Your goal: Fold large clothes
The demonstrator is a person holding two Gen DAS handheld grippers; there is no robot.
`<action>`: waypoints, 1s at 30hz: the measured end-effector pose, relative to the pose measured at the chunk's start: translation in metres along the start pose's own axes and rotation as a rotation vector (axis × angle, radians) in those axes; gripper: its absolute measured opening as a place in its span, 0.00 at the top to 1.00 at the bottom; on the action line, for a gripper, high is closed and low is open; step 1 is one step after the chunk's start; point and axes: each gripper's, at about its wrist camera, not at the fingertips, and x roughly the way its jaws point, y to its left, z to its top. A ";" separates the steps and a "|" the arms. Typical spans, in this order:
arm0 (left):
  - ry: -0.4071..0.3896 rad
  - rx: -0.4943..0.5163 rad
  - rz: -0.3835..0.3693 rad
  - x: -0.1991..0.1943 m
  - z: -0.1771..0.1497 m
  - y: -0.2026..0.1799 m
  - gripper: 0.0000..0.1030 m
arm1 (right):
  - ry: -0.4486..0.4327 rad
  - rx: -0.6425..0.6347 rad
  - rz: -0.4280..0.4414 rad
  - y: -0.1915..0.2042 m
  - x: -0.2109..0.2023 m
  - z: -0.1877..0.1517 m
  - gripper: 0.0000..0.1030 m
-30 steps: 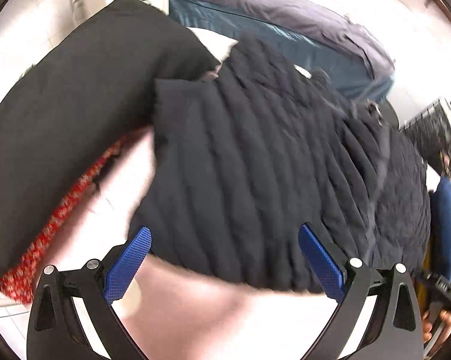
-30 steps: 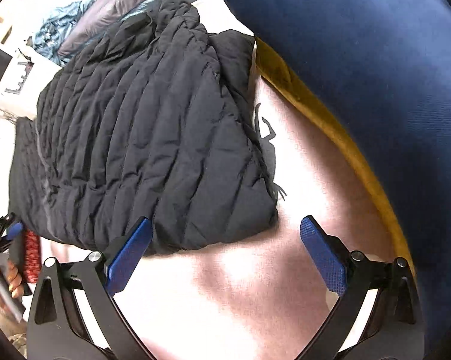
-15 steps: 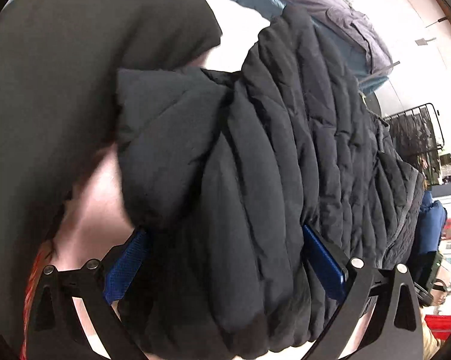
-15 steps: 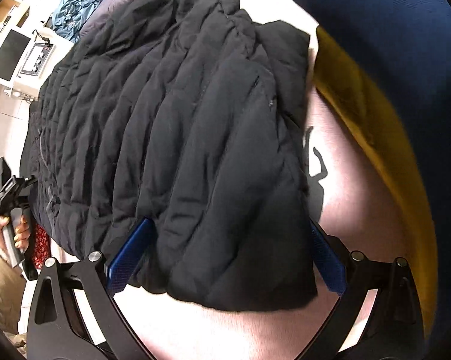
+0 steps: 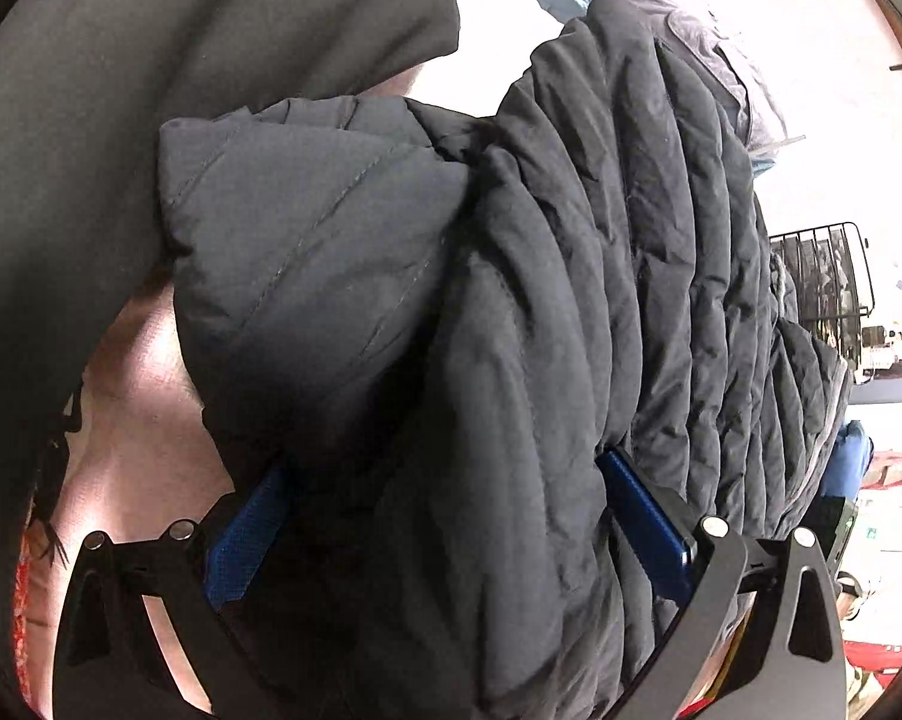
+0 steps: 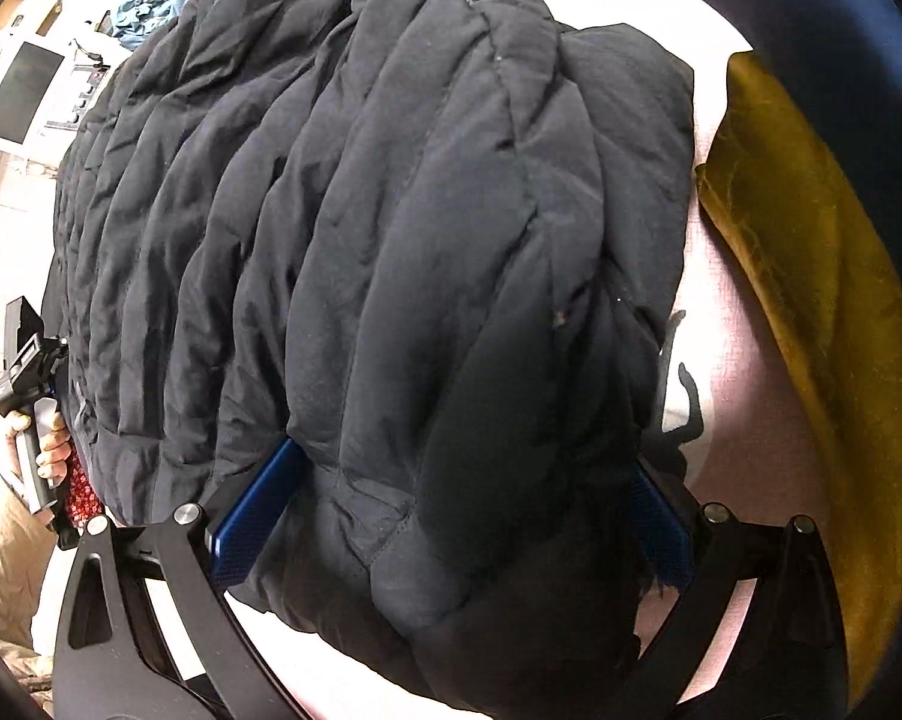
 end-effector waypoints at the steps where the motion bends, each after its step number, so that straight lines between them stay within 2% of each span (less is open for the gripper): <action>1: -0.008 -0.002 0.001 -0.001 -0.002 -0.001 0.05 | 0.001 0.002 -0.003 0.007 0.002 0.003 0.05; 4: -0.025 -0.012 -0.001 -0.008 -0.011 -0.004 0.09 | -0.007 0.011 -0.031 0.014 0.000 0.005 0.15; 6: -0.034 -0.018 -0.004 -0.015 -0.017 -0.009 0.20 | -0.017 0.004 -0.045 0.029 -0.002 0.004 0.34; 7: -0.039 -0.014 0.000 -0.019 -0.020 -0.012 0.24 | -0.020 -0.011 -0.063 0.036 -0.006 0.003 0.39; 9: -0.047 0.004 0.011 -0.028 -0.027 -0.019 0.38 | -0.029 -0.041 -0.086 0.048 -0.014 0.001 0.59; 12: -0.046 0.022 0.012 -0.042 -0.038 -0.025 0.54 | -0.043 -0.056 -0.070 0.058 -0.030 -0.004 0.71; 18: 0.028 0.044 -0.015 -0.062 -0.061 -0.027 0.73 | 0.010 0.007 0.036 0.053 -0.048 -0.020 0.81; 22: 0.085 0.071 -0.045 -0.082 -0.088 -0.027 0.76 | 0.096 0.015 0.090 0.061 -0.059 -0.050 0.82; 24: 0.123 0.102 -0.022 -0.085 -0.103 -0.028 0.76 | 0.127 0.005 0.082 0.059 -0.066 -0.072 0.81; 26: 0.124 0.105 -0.013 -0.084 -0.109 -0.023 0.76 | 0.132 0.014 0.087 0.053 -0.065 -0.081 0.79; 28: 0.108 0.083 -0.006 -0.082 -0.105 -0.020 0.71 | 0.118 0.021 0.069 0.048 -0.065 -0.075 0.63; 29: 0.100 0.073 0.000 -0.081 -0.100 -0.021 0.62 | 0.105 0.020 0.039 0.047 -0.065 -0.070 0.48; 30: 0.083 0.073 0.020 -0.079 -0.093 -0.019 0.45 | 0.076 0.014 0.011 0.045 -0.068 -0.066 0.33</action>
